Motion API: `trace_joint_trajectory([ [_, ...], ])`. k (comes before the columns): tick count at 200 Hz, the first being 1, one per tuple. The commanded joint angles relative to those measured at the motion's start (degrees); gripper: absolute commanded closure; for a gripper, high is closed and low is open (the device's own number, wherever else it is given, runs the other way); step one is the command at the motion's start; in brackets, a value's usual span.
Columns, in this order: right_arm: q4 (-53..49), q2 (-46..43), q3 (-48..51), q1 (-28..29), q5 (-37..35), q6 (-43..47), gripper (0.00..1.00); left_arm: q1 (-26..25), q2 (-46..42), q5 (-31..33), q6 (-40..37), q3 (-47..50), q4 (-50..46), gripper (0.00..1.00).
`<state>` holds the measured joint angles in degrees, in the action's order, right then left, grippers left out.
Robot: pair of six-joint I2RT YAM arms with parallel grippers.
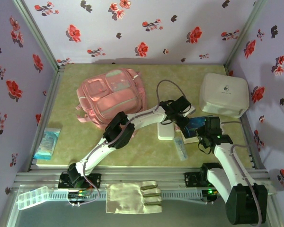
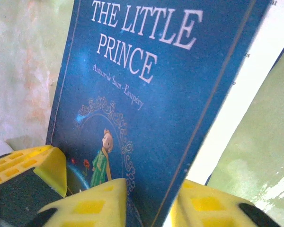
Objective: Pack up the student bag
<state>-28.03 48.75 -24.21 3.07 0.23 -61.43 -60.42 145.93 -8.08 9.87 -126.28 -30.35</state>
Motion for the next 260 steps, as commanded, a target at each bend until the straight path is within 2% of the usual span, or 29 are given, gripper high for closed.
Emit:
trace_joint_trajectory([
  [1,2.7,-0.2,-2.2,0.0,1.0,0.1,0.78,-0.8,2.8,-1.2,-1.2,-0.2,-5.0,0.82],
  [40,0.3,-1.8,-3.1,0.0,-1.1,0.3,0.88,-0.8,1.8,-1.2,-1.3,-2.9,-5.9,0.8],
  [61,-1.2,-4.0,-4.0,0.0,-3.0,0.8,0.92,-0.2,-0.1,-1.2,-1.1,-5.4,-6.2,0.72],
  [85,-3.0,-6.5,-6.0,0.0,-4.6,2.5,0.93,1.0,-3.8,-1.2,-0.9,-6.4,-5.0,0.58],
  [119,-6.6,-8.0,-10.2,0.0,-5.8,5.5,0.93,3.7,-9.1,-1.0,1.9,-5.6,-4.0,0.5],
  [170,-9.0,-10.4,-14.4,0.0,-5.8,7.9,0.93,7.3,-18.3,-0.6,5.6,3.8,-1.4,0.39],
  [231,-7.5,-11.6,-21.2,0.1,2.3,9.4,0.93,13.9,-31.8,-1.3,11.2,19.2,3.3,0.21],
  [260,-5.6,-9.4,-25.1,0.3,8.1,11.5,0.93,17.9,-38.3,-6.2,15.5,27.0,8.0,0.17],
])
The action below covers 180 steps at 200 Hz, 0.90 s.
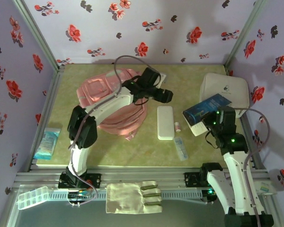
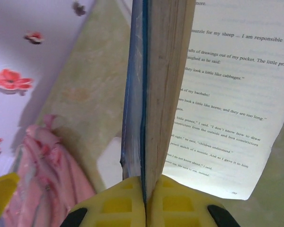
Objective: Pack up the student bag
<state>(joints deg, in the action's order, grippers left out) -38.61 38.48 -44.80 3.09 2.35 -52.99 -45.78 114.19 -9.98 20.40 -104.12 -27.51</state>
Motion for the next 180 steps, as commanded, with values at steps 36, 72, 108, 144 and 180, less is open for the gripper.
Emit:
trace_joint_trajectory([
  [36,13.3,5.8,-5.6,3.2,13.5,5.5,0.93,6.4,-13.3,-8.9,9.1,13.9,12.8,0.09],
  [72,22.3,14.0,-7.2,8.3,19.9,8.1,0.92,8.5,-15.5,-11.1,10.8,18.2,15.5,0.03],
  [108,31.3,21.9,-9.4,11.0,28.1,8.5,0.92,10.8,-14.7,-16.5,12.9,20.0,17.2,0.0],
  [144,42.5,27.8,-8.9,11.6,38.3,5.9,0.93,12.9,-12.7,-21.2,15.2,19.9,18.3,0.0],
  [180,49.9,32.1,-8.5,11.7,44.9,4.9,0.93,13.7,-9.2,-24.1,15.0,15.2,16.7,0.01],
])
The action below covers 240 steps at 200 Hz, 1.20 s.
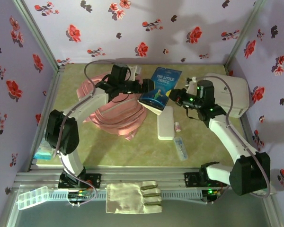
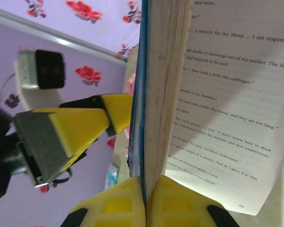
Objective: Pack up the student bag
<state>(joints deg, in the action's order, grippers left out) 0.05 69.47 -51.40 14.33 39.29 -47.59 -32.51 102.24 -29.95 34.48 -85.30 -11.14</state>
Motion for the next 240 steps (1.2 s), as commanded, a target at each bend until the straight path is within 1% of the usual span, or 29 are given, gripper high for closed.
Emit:
trace_joint_trajectory([
  [1,11.2,1.2,-2.0,0.5,8.0,-0.5,0.93,0.5,2.9,-4.2,0.9,-3.7,0.3,0.01],
  [24,8.0,2.3,-3.2,0.4,8.9,3.3,0.92,1.0,4.7,-6.2,0.6,-6.3,-1.1,0.06],
  [38,6.1,2.6,-3.7,0.5,9.5,5.7,0.93,1.3,5.1,-6.7,0.5,-6.9,-0.9,0.12],
  [58,2.6,3.5,-4.6,0.5,9.8,8.9,0.93,1.5,5.2,-7.3,0.7,-7.6,-0.9,0.24],
  [70,1.5,3.9,-4.8,0.4,10.1,9.2,0.94,1.5,5.0,-8.0,1.5,-7.1,0.4,0.31],
  [90,2.8,3.9,-4.1,0.4,10.5,8.7,0.94,1.6,4.6,-9.7,3.0,-6.0,3.2,0.36],
  [111,2.7,3.9,-4.0,0.4,9.6,9.1,0.93,1.6,4.6,-10.3,3.6,-5.7,3.7,0.44],
  [116,2.3,4.0,-4.1,0.5,9.3,9.4,0.93,1.6,4.5,-10.3,3.5,-5.5,3.6,0.48],
  [141,-2.1,4.7,-4.9,0.5,6.9,12.3,0.9,1.7,3.4,-10.6,3.6,-4.7,3.9,0.61],
  [158,-4.2,5.2,-5.1,0.4,4.8,13.4,0.88,1.9,2.2,-11.3,3.8,-4.1,4.8,0.66],
  [166,-4.8,5.3,-5.1,0.4,3.7,13.6,0.87,1.9,1.5,-11.2,3.8,-3.7,5.1,0.7],
  [175,-5.6,5.6,-5.3,0.5,2.3,13.5,0.83,2.1,0.9,-11.2,3.9,-3.3,5.5,0.74],
  [193,-6.8,5.6,-5.3,0.4,-0.9,12.8,0.73,2.8,-0.4,-11.3,4.8,-2.3,6.8,0.87],
  [204,-7.2,5.2,-5.0,0.5,-3.0,11.9,0.63,3.5,-1.2,-11.2,5.9,-1.1,8.3,0.94],
  [213,-7.9,4.9,-4.9,0.5,-5.3,11.1,0.51,4.3,-1.9,-11.0,7.2,0.1,9.9,0.98],
  [220,-7.5,4.4,-4.4,0.4,-6.5,10.3,0.44,5.0,-2.5,-10.7,8.1,1.3,11.1,1.0],
  [233,-4.1,3.3,-2.3,0.5,-6.1,8.5,0.32,6.3,-3.8,-9.2,9.2,3.2,12.6,1.0],
  [240,-1.0,2.4,-0.9,0.6,-5.5,6.7,0.28,7.0,-4.6,-7.7,9.4,4.1,12.7,1.0],
])
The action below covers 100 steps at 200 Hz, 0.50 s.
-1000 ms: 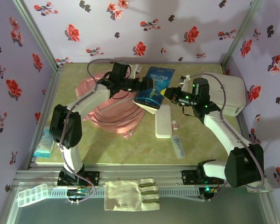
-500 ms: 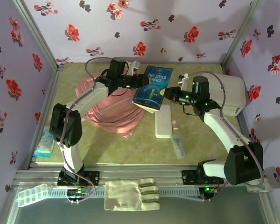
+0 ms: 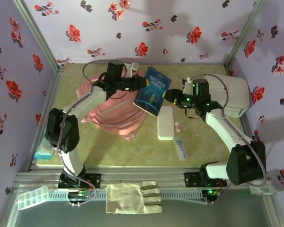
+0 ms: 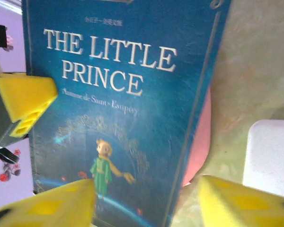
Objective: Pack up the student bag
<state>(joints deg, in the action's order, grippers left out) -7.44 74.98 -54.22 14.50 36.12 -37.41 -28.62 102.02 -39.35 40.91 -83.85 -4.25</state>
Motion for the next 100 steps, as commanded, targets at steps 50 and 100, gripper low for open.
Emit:
trace_joint_trajectory([
  [50,16.1,-5.3,7.9,3.7,-8.6,-14.6,0.13,7.2,-10.5,12.3,5.4,8.6,6.8,1.0],
  [100,31.6,-1.2,9.8,11.6,-13.5,-29.4,0.05,9.0,-15.9,21.8,14.4,14.9,15.0,1.0],
])
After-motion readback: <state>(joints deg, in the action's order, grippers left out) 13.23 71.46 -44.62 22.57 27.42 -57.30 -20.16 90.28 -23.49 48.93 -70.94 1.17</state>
